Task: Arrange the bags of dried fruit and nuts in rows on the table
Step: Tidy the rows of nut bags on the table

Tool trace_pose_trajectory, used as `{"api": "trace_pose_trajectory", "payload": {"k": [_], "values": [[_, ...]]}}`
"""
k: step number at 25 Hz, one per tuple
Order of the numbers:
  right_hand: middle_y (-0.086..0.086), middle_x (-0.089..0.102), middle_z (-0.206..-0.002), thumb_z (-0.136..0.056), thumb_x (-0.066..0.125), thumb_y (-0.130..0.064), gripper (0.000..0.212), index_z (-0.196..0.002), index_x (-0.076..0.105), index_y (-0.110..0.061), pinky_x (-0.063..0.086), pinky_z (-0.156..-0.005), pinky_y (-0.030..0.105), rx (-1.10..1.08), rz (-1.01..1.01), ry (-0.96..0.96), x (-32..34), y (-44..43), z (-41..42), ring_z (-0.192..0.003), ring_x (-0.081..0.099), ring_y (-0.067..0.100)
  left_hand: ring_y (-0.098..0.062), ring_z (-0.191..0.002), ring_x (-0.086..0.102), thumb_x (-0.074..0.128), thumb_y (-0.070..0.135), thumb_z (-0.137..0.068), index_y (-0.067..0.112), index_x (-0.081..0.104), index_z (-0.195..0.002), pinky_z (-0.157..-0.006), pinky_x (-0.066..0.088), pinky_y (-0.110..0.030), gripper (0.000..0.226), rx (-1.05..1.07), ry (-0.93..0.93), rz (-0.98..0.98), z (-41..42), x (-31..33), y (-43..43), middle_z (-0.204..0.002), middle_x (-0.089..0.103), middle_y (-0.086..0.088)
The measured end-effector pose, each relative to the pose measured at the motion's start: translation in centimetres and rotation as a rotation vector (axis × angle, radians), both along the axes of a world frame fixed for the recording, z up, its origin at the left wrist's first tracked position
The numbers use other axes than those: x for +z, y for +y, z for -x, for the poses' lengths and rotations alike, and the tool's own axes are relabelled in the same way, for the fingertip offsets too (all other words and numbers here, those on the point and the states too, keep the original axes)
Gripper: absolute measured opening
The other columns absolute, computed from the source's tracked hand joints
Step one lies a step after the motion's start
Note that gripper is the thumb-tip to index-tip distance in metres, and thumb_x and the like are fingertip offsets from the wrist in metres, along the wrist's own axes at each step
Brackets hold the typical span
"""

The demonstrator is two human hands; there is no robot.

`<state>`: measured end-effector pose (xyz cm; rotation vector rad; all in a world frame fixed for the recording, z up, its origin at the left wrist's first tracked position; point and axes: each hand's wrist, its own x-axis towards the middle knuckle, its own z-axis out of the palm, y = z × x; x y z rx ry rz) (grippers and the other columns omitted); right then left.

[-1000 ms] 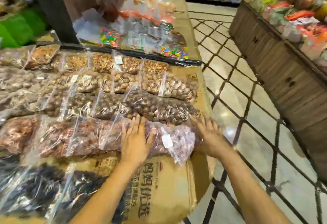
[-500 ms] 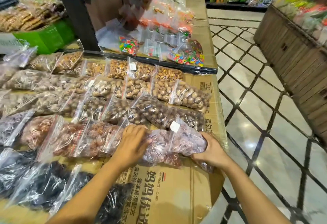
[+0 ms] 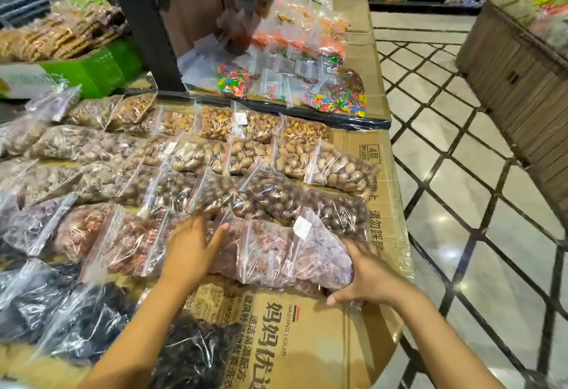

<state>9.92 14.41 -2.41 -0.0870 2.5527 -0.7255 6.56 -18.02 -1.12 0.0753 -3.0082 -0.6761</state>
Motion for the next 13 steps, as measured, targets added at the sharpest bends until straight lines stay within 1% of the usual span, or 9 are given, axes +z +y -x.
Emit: {"api": "trace_pose_trajectory", "payload": {"k": [1,2,3,4,7,9,10,12,13], "values": [[-0.007,0.013,-0.156,-0.037,0.074,-0.075,0.138,-0.149,0.001,-0.038,0.015,-0.118,0.046,0.005,0.037,-0.017,0.9,-0.4,0.4,-0.145,0.009,0.019,-0.024,-0.087,0.065,0.046,0.046,-0.096,0.012,0.064,-0.111,-0.076,0.053,-0.037,0.042,0.016,-0.026,-0.016,0.2,0.0,-0.1,-0.096,0.069,-0.011],[-0.009,0.011,-0.157,-0.038,0.073,-0.077,0.136,-0.147,0.0,-0.042,0.015,-0.118,0.048,-0.013,0.121,-0.008,1.6,-1.1,0.9,-0.146,0.008,0.019,-0.018,-0.066,0.064,0.048,0.045,-0.096,0.015,0.068,-0.099,-0.06,0.047,-0.028,0.036,0.023,-0.06,-0.036,0.6,0.0,0.0,-0.075,0.069,-0.006],[-0.011,0.011,-0.156,-0.04,0.072,-0.078,0.132,-0.146,0.001,-0.045,0.016,-0.118,0.05,-0.013,0.186,0.033,2.3,-2.1,1.6,-0.146,0.008,0.018,-0.013,-0.051,0.057,0.049,0.042,-0.096,0.017,0.069,-0.088,-0.051,0.039,-0.023,0.033,0.033,-0.09,-0.042,1.1,0.2,0.2,-0.058,0.063,-0.001],[-0.012,0.012,-0.156,-0.043,0.07,-0.078,0.127,-0.147,0.004,-0.045,0.016,-0.117,0.05,0.015,0.183,0.078,2.7,-3.2,2.4,-0.146,0.009,0.016,-0.011,-0.044,0.052,0.051,0.04,-0.096,0.018,0.07,-0.083,-0.048,0.035,-0.022,0.032,0.057,-0.099,-0.069,1.5,0.3,0.4,-0.051,0.06,0.002],[-0.01,0.011,-0.158,-0.048,0.068,-0.078,0.123,-0.148,0.008,-0.04,0.019,-0.117,0.049,0.098,0.08,0.101,2.6,-6.0,3.8,-0.146,0.012,0.017,-0.015,-0.05,0.06,0.057,0.032,-0.094,0.016,0.069,-0.085,-0.047,0.045,-0.027,0.022,0.165,0.026,-0.307,1.0,0.5,0.6,-0.059,0.065,0.001],[-0.01,0.012,-0.158,-0.046,0.069,-0.076,0.125,-0.148,0.006,-0.04,0.019,-0.118,0.046,0.031,0.115,0.101,1.9,-6.5,3.7,-0.145,0.017,0.017,-0.02,-0.056,0.062,0.058,0.024,-0.094,0.015,0.066,-0.088,-0.048,0.05,-0.03,0.014,0.233,0.131,-0.407,-0.5,0.6,0.0,-0.066,0.066,0.001],[-0.011,0.012,-0.158,-0.044,0.069,-0.076,0.127,-0.148,0.005,-0.041,0.016,-0.118,0.045,0.01,0.125,0.11,1.6,-6.5,3.5,-0.145,0.017,0.017,-0.021,-0.057,0.061,0.057,0.022,-0.095,0.014,0.065,-0.087,-0.047,0.048,-0.026,0.014,0.264,0.14,-0.437,-1.0,0.5,-0.4,-0.067,0.064,0.001],[-0.011,0.01,-0.158,-0.04,0.069,-0.076,0.131,-0.147,0.002,-0.043,0.01,-0.119,0.041,0.024,0.095,0.136,1.4,-6.3,2.9,-0.146,0.013,0.017,-0.018,-0.054,0.057,0.055,0.021,-0.096,0.007,0.062,-0.089,-0.045,0.04,-0.016,0.017,0.296,0.063,-0.401,-1.4,0.4,-0.8,-0.067,0.062,0.0],[-0.011,0.008,-0.158,-0.039,0.069,-0.076,0.132,-0.146,-0.001,-0.045,0.009,-0.119,0.041,0.029,0.1,0.145,1.3,-6.2,2.6,-0.146,0.012,0.017,-0.017,-0.058,0.057,0.054,0.022,-0.096,0.004,0.06,-0.096,-0.05,0.041,-0.016,0.019,0.307,0.04,-0.331,-1.6,0.6,-0.7,-0.072,0.062,-0.001]]}}
